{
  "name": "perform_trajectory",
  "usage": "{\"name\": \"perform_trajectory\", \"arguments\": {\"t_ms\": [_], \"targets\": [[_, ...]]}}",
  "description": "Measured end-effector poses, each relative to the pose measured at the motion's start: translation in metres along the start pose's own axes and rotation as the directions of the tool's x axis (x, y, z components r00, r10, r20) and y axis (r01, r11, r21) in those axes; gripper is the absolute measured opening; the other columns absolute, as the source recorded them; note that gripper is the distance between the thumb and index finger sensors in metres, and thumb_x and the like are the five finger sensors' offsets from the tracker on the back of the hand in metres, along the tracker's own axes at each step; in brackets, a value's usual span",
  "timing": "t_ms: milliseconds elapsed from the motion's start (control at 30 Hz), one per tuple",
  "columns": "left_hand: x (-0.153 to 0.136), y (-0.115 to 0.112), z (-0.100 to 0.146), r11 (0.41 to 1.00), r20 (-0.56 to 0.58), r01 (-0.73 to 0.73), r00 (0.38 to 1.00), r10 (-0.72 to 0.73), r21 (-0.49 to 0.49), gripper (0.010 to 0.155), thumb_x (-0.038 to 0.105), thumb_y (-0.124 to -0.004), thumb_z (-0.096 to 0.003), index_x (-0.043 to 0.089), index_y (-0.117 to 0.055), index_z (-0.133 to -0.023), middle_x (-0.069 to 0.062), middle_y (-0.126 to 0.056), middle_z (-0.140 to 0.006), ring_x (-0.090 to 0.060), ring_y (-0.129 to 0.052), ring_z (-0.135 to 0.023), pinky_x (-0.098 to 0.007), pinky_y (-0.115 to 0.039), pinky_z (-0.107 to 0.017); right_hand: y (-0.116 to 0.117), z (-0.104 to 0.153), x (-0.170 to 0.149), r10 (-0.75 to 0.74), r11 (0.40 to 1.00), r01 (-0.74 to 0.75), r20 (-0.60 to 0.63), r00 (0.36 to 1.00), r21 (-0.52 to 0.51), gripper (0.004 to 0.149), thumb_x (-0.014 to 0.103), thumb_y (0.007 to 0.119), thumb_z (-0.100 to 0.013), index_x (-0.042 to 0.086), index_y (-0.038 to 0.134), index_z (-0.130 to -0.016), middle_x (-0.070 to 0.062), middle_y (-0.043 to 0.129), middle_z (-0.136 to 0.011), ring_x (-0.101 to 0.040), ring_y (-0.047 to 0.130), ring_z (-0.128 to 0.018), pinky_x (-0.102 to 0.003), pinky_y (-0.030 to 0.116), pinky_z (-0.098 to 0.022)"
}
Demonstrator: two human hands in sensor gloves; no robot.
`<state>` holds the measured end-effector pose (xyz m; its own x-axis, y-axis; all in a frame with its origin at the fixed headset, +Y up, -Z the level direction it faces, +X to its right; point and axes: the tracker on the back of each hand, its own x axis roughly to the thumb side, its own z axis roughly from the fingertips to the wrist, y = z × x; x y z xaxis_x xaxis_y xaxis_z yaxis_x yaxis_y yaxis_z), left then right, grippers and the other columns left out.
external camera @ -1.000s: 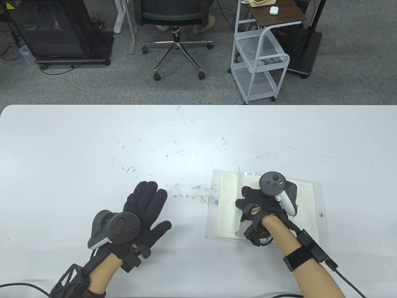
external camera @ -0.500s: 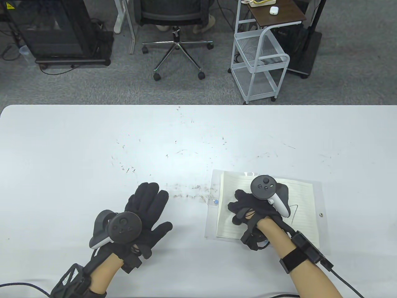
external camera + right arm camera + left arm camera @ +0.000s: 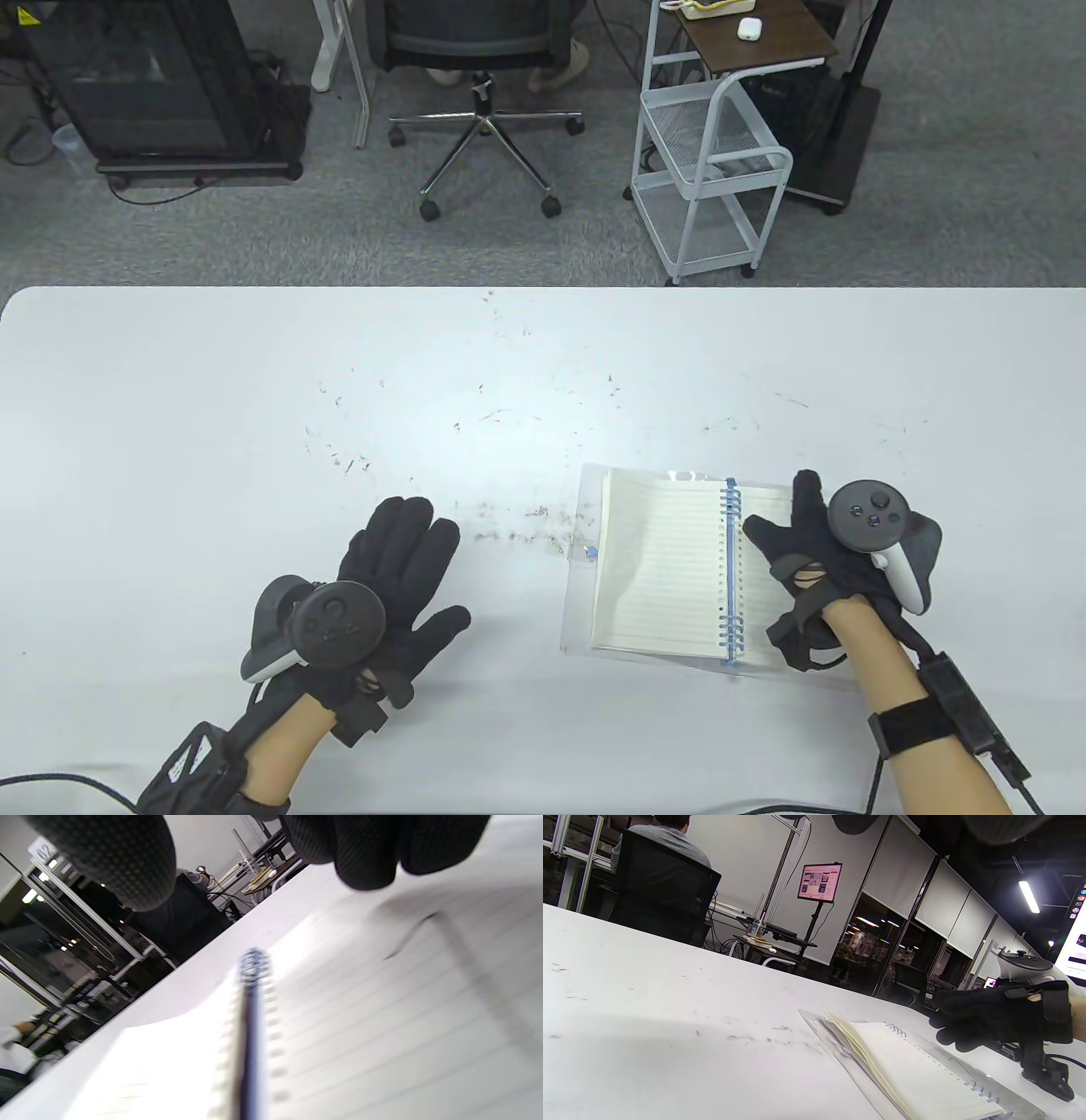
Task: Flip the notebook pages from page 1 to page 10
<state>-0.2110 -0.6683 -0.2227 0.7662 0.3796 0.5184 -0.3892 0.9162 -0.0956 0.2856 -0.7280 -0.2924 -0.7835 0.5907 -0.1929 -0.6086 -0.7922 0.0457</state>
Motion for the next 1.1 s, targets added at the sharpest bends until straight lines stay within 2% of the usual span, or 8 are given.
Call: {"name": "perform_trajectory", "arguments": {"t_ms": [67, 133, 233, 400, 533, 733, 1000, 1100], "targets": [[0.0, 0.0, 0.0, 1.0, -0.003, -0.001, 1.0, 0.001, -0.001, 0.084, 0.068, -0.064, -0.0457, 0.024, -0.04, -0.114, -0.011, -0.025, -0.119, -0.047, -0.021, -0.114, -0.071, -0.038, -0.073, -0.002, 0.0, -0.011, 0.075, 0.997, -0.075, -0.015, 0.997, 0.024, 0.092, 0.056, 0.081, -0.048, 0.008, 0.023, -0.1, -0.034, 0.043, -0.102, -0.062, 0.053, -0.088, -0.072, 0.057, -0.056], [0.0, 0.0, 0.0, 1.0, -0.005, 0.003, 1.0, -0.003, -0.004, 0.084, 0.068, -0.064, -0.0457, 0.024, -0.04, -0.114, -0.011, -0.025, -0.119, -0.047, -0.021, -0.114, -0.071, -0.038, -0.073, 0.0, -0.001, -0.026, 0.146, 0.985, -0.141, -0.048, 0.988, 0.095, 0.096, 0.063, 0.079, -0.048, 0.01, 0.018, -0.1, -0.034, 0.031, -0.104, -0.067, 0.03, -0.09, -0.075, 0.046, -0.059], [0.0, -0.001, 0.0, 1.0, -0.007, 0.004, 1.0, -0.004, -0.008, 0.084, 0.068, -0.064, -0.0457, 0.024, -0.04, -0.114, -0.011, -0.025, -0.119, -0.047, -0.022, -0.114, -0.071, -0.038, -0.073, 0.008, -0.004, -0.037, 0.147, 0.98, -0.136, -0.065, 0.987, 0.145, 0.1, 0.066, 0.079, -0.047, 0.011, 0.014, -0.1, -0.037, 0.019, -0.102, -0.069, 0.012, -0.086, -0.078, 0.035, -0.059], [0.0, -0.001, 0.001, 1.0, -0.014, 0.001, 1.0, -0.001, -0.004, 0.084, 0.068, -0.064, -0.0458, 0.024, -0.04, -0.114, -0.011, -0.025, -0.119, -0.047, -0.021, -0.114, -0.071, -0.038, -0.073, 0.023, -0.01, -0.042, 0.248, 0.926, -0.223, -0.046, 0.968, 0.304, 0.107, 0.073, 0.076, -0.046, 0.012, 0.004, -0.098, -0.039, 0.007, -0.099, -0.068, 0.001, -0.084, -0.08, 0.025, -0.058], [0.0, -0.001, 0.0, 1.0, -0.018, 0.0, 1.0, 0.0, -0.01, 0.084, 0.068, -0.064, -0.0458, 0.024, -0.04, -0.114, -0.011, -0.025, -0.119, -0.047, -0.021, -0.114, -0.071, -0.038, -0.073, 0.035, -0.01, -0.039, 0.329, 0.857, -0.281, -0.04, 0.944, 0.432, 0.112, 0.074, 0.076, -0.046, 0.012, -0.003, -0.095, -0.039, -0.002, -0.095, -0.068, -0.003, -0.083, -0.08, 0.018, -0.058], [0.001, -0.002, 0.0, 1.0, -0.014, 0.001, 1.0, -0.001, -0.013, 0.084, 0.068, -0.064, -0.0458, 0.024, -0.04, -0.114, -0.011, -0.025, -0.119, -0.047, -0.022, -0.114, -0.071, -0.038, -0.073, 0.036, -0.007, -0.033, 0.327, 0.878, -0.291, -0.034, 0.944, 0.379, 0.11, 0.069, 0.078, -0.046, 0.01, -0.002, -0.094, -0.039, 0.005, -0.096, -0.068, 0.003, -0.084, -0.08, 0.022, -0.057], [0.001, -0.001, 0.0, 1.0, -0.012, 0.0, 1.0, 0.0, -0.003, 0.084, 0.068, -0.064, -0.0458, 0.024, -0.04, -0.114, -0.011, -0.025, -0.119, -0.047, -0.021, -0.114, -0.071, -0.038, -0.073, 0.032, 0.0, -0.016, 0.288, 0.924, -0.275, -0.01, 0.958, 0.267, 0.103, 0.053, 0.089, -0.044, 0.008, 0.013, -0.098, -0.031, 0.034, -0.103, -0.065, 0.025, -0.09, -0.077, 0.036, -0.059], [0.002, -0.001, 0.0, 1.0, -0.01, 0.001, 1.0, -0.001, -0.001, 0.084, 0.068, -0.064, -0.0458, 0.024, -0.04, -0.114, -0.011, -0.025, -0.119, -0.047, -0.022, -0.114, -0.071, -0.038, -0.073, 0.026, 0.003, -0.01, 0.213, 0.948, -0.202, -0.018, 0.977, 0.244, 0.1, 0.051, 0.089, -0.044, 0.007, 0.018, -0.098, -0.028, 0.046, -0.104, -0.065, 0.031, -0.09, -0.076, 0.039, -0.059]]}}
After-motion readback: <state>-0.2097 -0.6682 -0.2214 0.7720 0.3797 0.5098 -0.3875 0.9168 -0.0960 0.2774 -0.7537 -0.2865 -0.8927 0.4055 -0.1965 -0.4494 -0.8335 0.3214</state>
